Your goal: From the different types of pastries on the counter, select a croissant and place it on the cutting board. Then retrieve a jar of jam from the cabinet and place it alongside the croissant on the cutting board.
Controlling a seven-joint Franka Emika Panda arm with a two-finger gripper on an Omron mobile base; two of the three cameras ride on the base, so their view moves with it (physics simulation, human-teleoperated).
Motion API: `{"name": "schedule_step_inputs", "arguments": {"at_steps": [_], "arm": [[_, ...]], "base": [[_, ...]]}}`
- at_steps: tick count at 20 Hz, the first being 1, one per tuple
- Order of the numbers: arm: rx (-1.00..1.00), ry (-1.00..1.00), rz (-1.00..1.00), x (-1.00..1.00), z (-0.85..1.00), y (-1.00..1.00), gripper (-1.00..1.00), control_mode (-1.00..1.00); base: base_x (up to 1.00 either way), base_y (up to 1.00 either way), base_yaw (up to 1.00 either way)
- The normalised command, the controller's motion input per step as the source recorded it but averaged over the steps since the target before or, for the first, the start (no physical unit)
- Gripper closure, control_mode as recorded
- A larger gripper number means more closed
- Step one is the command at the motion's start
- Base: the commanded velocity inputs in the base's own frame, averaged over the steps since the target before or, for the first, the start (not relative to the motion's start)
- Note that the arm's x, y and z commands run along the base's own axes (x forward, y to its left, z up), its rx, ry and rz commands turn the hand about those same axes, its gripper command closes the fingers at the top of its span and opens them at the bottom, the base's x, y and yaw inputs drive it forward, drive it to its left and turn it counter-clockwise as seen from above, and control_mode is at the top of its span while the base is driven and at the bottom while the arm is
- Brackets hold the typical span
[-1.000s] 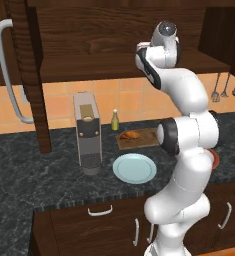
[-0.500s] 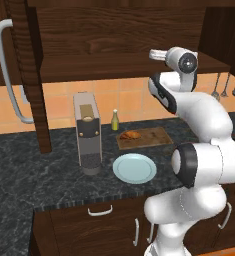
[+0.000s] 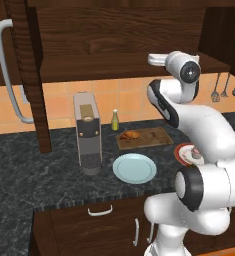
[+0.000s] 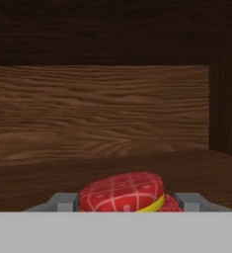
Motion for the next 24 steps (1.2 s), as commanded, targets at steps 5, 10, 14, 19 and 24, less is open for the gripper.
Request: {"name": "schedule_step_inputs", "arguments": {"at_steps": [5,10,14,19,24], "arm": [[0.00,0.00,0.01,-0.80,0.00,-0.01,1.00,-1.00],[0.00,0.00,0.02,-0.76,0.00,0.00,1.00,-1.00],[0.00,0.02,0.00,-0.87,0.00,0.00,1.00,-1.00],[0.00,0.01,0.00,-0.99,0.00,0.00,1.00,-1.00],[0.00,0.00,0.00,-0.89,0.00,0.00,1.00,-1.00]], "base": [[0.00,0.00,0.00],[0.00,0.00,0.00],[0.00,0.00,0.00],[0.00,0.00,0.00],[0.00,0.00,0.00]]}}
